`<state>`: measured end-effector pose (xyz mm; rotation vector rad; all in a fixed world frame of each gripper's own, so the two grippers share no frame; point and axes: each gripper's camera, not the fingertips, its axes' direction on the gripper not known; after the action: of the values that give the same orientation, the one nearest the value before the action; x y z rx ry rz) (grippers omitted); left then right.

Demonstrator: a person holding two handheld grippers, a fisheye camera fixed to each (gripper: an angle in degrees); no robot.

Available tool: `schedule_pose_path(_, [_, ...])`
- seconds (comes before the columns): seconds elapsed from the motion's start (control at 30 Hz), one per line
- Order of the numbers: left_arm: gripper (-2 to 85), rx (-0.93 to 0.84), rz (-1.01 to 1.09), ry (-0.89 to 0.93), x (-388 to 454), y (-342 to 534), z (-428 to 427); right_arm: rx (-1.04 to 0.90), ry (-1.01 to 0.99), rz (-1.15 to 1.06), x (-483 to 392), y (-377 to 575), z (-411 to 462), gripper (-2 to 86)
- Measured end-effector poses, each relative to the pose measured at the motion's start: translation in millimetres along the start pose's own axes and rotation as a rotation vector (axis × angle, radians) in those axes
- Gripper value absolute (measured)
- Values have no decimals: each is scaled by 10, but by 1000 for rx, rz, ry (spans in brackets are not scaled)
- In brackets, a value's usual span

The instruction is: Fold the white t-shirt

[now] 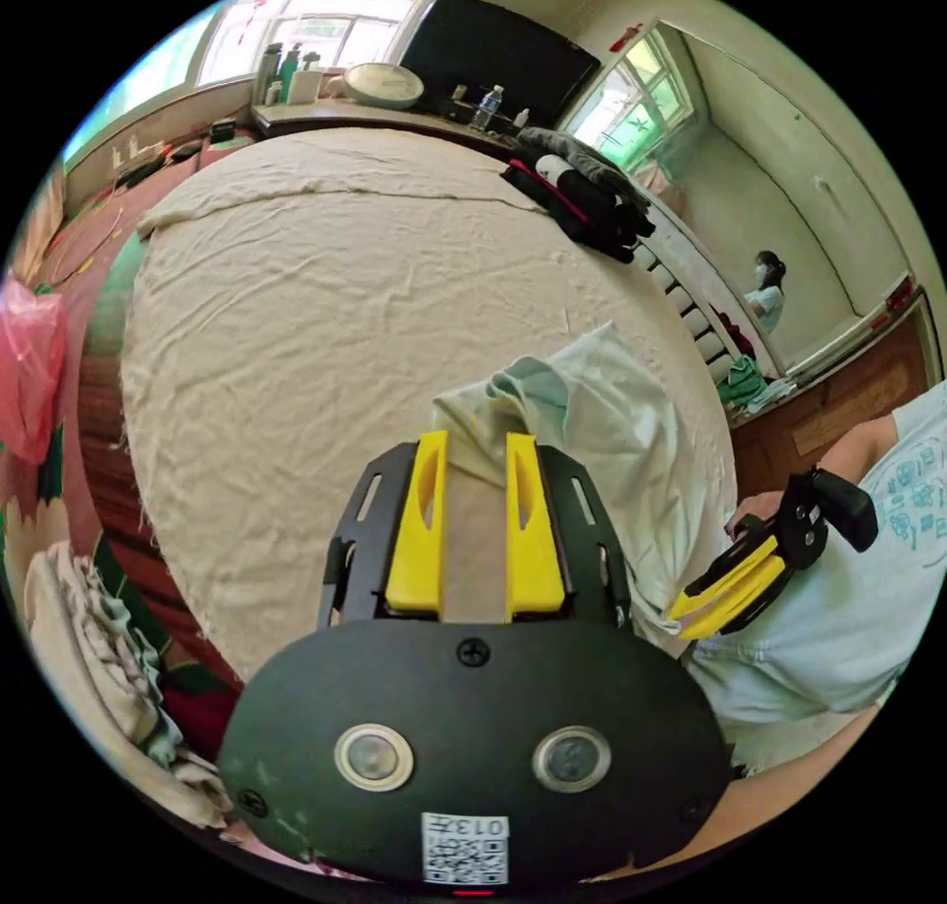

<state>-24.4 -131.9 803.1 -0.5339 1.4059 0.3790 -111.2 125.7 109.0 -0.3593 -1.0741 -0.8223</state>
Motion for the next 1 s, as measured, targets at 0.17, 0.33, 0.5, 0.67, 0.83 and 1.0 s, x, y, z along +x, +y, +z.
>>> schedule_pose_path(0.17, [80,100,-2,-101,301,266,-620,167,191,166,495,153,-575,42])
schedule_pose_path(0.33, [63,47,164,-92,1215,54,-358,101,334,425,1544,295,-604,19])
schedule_pose_path(0.5, [23,-77,109,-176,1400,107,-4,-54,282,438,2153,77,-179,5])
schedule_pose_path(0.67, [0,-26,-38,-105,1198,499,-271,11,198,549,2473,189,-255,2])
schedule_pose_path(0.83, [-1,58,63,-30,1484,503,-610,144,205,477,2396,112,-534,3])
schedule_pose_path(1.0, [0,-131,189,-76,1978,551,-379,52,177,275,2265,-284,-253,3])
